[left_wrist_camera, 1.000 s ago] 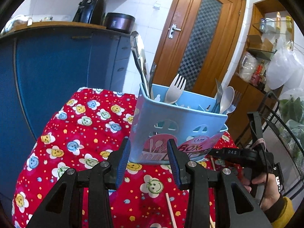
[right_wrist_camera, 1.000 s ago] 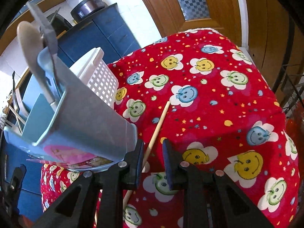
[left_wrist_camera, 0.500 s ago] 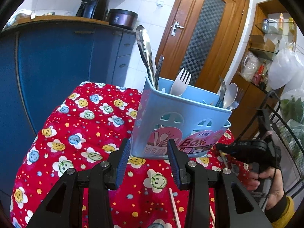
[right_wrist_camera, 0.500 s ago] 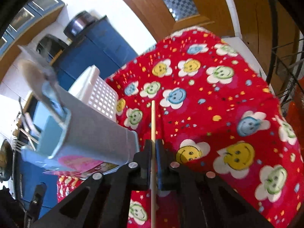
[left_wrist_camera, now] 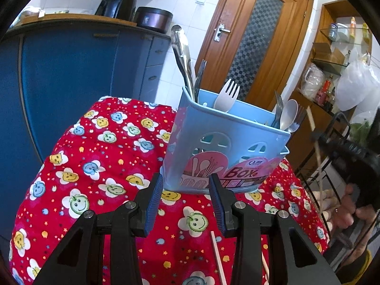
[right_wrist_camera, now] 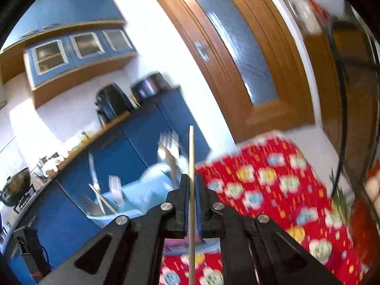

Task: Organize utensils
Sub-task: 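Lift the chopstick in the right tool up over the holder, then open the right tool to drop the chopstick into the holder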

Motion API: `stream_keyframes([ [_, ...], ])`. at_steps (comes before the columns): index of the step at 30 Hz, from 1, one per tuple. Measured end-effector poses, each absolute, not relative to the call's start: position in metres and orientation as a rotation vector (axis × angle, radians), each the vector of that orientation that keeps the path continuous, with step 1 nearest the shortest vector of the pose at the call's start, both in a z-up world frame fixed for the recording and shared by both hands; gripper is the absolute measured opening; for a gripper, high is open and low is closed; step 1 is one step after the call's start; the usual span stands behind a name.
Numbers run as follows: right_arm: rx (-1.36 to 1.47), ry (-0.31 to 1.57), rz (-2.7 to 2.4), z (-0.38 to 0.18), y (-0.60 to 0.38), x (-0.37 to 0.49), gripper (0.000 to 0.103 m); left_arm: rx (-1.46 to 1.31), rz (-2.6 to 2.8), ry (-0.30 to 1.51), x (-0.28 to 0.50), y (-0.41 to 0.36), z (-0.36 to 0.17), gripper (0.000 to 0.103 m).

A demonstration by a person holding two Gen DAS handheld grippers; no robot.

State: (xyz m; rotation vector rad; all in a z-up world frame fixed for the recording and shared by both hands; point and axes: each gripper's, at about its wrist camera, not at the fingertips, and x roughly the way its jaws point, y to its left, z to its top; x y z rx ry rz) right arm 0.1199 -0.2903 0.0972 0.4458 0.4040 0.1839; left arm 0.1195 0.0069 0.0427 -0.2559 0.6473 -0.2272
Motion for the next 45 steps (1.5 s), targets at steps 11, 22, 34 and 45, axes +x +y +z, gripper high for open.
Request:
stream_keyframes([
  [11,0.307,0.247,0.244,0.123,-0.256,0.15,0.006,-0.262,-0.228,0.668,0.125,0.012,0.032,0.041],
  [22,0.196,0.153,0.227,0.126,-0.225,0.178,0.006,-0.274,-0.235,0.69,0.135,0.015,0.022,0.041],
  [34,0.155,0.161,0.187,0.1,-0.213,0.188,0.006,-0.287,-0.238,0.695,0.137,0.017,0.016,0.041],
  [45,0.187,0.251,0.218,0.087,-0.219,0.171,0.027,-0.283,-0.237,0.696,0.13,0.015,0.018,0.041],
])
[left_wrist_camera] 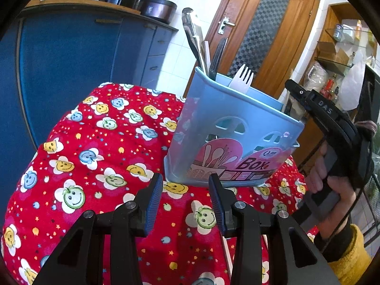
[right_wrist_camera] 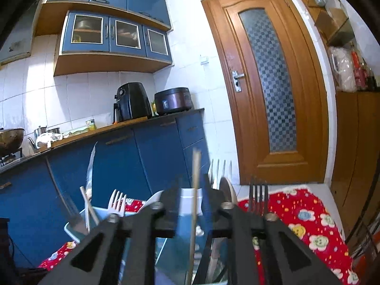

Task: Organize utensils
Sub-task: 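Open the right tool to drop the chopstick into the holder, then move both tools back down over the last chopsticks on the cloth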

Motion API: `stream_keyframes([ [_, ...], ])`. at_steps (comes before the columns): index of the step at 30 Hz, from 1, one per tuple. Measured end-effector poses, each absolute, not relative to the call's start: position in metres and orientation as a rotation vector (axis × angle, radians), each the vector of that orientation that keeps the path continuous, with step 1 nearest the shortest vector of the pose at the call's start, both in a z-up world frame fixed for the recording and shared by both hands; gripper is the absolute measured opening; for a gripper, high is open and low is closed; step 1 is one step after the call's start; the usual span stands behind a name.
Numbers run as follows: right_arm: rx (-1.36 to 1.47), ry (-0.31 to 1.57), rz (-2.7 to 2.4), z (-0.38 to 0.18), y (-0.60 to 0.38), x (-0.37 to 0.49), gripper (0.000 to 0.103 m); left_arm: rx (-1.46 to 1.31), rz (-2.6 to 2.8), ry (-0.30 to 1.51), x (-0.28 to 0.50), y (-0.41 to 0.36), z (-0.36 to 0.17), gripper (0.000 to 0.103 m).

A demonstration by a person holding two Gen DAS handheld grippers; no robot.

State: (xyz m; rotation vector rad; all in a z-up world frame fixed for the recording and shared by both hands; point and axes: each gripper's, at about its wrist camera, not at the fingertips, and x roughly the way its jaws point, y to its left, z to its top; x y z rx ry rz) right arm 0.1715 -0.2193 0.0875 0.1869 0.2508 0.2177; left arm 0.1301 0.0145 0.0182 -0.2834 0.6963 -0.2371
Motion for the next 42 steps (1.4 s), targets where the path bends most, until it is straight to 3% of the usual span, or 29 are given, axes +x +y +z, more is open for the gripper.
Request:
stream_keyframes([
  [12,0.233,0.415,0.226,0.092,-0.234,0.13,0.032,-0.221,-0.252,0.715,0.112,-0.003,0.03,0.041],
  [42,0.245,0.877,0.242,0.006,-0.222,0.051,0.032,-0.059,-0.288,0.901,0.08,-0.037,0.007,0.041],
])
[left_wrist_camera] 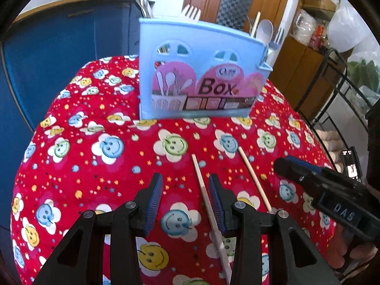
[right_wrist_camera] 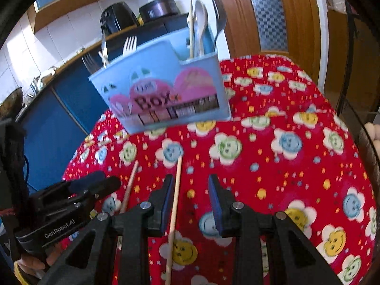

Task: Organize utensils
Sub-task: 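Move both tools back down over the last chopsticks on the cloth, then close the left tool on a chopstick while the right tool closes on another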

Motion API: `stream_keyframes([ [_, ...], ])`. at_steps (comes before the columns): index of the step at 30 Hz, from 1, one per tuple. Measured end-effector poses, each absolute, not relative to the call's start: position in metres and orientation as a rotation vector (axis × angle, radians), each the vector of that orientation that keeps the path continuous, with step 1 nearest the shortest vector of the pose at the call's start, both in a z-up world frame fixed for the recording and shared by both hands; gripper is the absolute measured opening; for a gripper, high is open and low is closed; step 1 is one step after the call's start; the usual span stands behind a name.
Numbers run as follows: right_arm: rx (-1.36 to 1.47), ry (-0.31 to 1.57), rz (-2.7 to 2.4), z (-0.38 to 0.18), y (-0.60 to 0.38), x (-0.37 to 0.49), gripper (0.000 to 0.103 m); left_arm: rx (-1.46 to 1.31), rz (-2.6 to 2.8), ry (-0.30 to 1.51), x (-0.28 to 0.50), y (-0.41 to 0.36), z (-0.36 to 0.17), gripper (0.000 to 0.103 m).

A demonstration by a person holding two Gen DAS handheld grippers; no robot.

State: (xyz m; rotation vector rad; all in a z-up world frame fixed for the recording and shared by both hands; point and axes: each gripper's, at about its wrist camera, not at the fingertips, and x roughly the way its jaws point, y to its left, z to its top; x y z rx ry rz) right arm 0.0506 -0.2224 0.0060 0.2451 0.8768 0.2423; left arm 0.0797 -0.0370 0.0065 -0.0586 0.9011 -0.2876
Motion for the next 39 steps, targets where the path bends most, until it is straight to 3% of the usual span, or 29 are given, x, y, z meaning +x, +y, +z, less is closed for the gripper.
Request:
stream_keyframes([
  [6,0.261,0.9,0.237,-0.001,-0.223,0.045,0.032,-0.051,-0.331,0.953,0.079,-0.044,-0.004,0.041],
  [15,0.279,0.915,0.225,-0.006,-0.226,0.039,0.032,-0.016,-0.358,0.993,0.083,-0.054,-0.012,0.021],
  [18,0.285,0.916,0.222,-0.006,-0.226,0.038,0.032,-0.023,-0.363,0.997,0.084,-0.054,-0.013,0.01],
  [25,0.29,0.922,0.226,-0.004,-0.227,0.036,0.032,-0.067,-0.361,0.984,0.085,-0.049,-0.011,0.004],
  [39,0.25,1.002,0.296,-0.009,-0.203,0.049,0.032,-0.194,-0.32,0.865,0.079,-0.013,0.016,0.004],
])
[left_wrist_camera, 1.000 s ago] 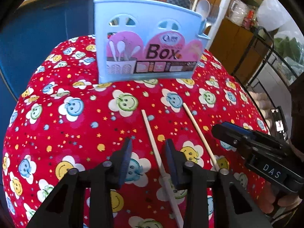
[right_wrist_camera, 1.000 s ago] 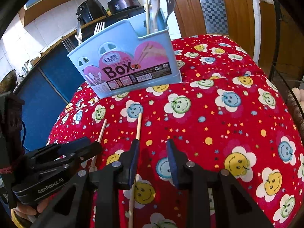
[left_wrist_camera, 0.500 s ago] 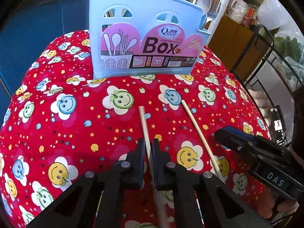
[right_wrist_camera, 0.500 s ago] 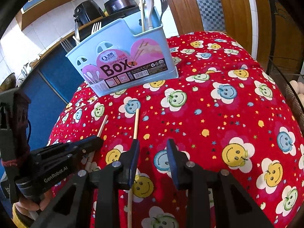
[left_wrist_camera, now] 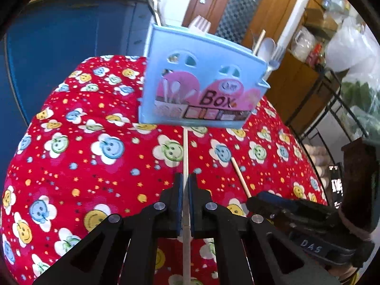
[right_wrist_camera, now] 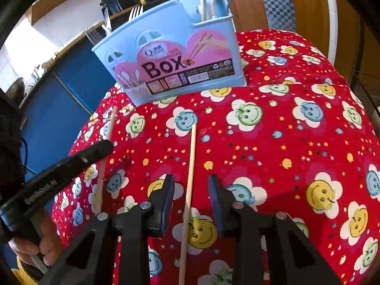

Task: Organize utensils
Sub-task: 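Close the left tool on a chopstick while the right tool closes on another, then lift the chopstick in the left tool to the holder while the right tool lifts its chopstick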

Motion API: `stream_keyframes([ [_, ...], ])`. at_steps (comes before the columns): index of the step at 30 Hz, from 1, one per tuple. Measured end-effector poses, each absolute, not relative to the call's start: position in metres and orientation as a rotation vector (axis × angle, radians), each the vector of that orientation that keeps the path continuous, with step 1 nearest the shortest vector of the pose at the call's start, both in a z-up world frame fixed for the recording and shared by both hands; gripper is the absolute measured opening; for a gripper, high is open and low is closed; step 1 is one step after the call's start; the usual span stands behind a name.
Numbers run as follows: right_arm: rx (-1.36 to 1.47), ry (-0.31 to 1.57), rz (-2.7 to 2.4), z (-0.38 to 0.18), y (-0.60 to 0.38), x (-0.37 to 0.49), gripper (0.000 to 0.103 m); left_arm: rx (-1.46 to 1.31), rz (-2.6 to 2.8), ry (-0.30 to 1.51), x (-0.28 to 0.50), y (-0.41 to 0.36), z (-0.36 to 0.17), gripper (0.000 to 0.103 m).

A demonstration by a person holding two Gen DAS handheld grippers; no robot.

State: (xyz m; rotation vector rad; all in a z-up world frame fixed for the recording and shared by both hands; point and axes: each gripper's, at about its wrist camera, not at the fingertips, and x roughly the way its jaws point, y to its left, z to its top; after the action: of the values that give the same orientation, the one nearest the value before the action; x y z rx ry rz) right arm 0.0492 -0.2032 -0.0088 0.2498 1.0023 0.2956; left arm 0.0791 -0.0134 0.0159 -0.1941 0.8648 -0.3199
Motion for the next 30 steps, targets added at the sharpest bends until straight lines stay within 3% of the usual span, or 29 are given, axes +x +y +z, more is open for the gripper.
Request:
stream_keyframes([
  [15,0.108,1.016,0.294,-0.012,-0.181,0.065,0.034,-0.272,-0.309,0.839,0.079,0.003,0.014,0.004],
  [20,0.101,1.015,0.269,-0.013,-0.185,0.067,0.013,-0.289,-0.323,0.827,0.077,0.004,0.017,0.004],
  [30,0.286,1.02,0.307,-0.012,-0.214,0.07,0.006,-0.304,-0.356,0.786,0.07,0.005,0.026,0.004],
])
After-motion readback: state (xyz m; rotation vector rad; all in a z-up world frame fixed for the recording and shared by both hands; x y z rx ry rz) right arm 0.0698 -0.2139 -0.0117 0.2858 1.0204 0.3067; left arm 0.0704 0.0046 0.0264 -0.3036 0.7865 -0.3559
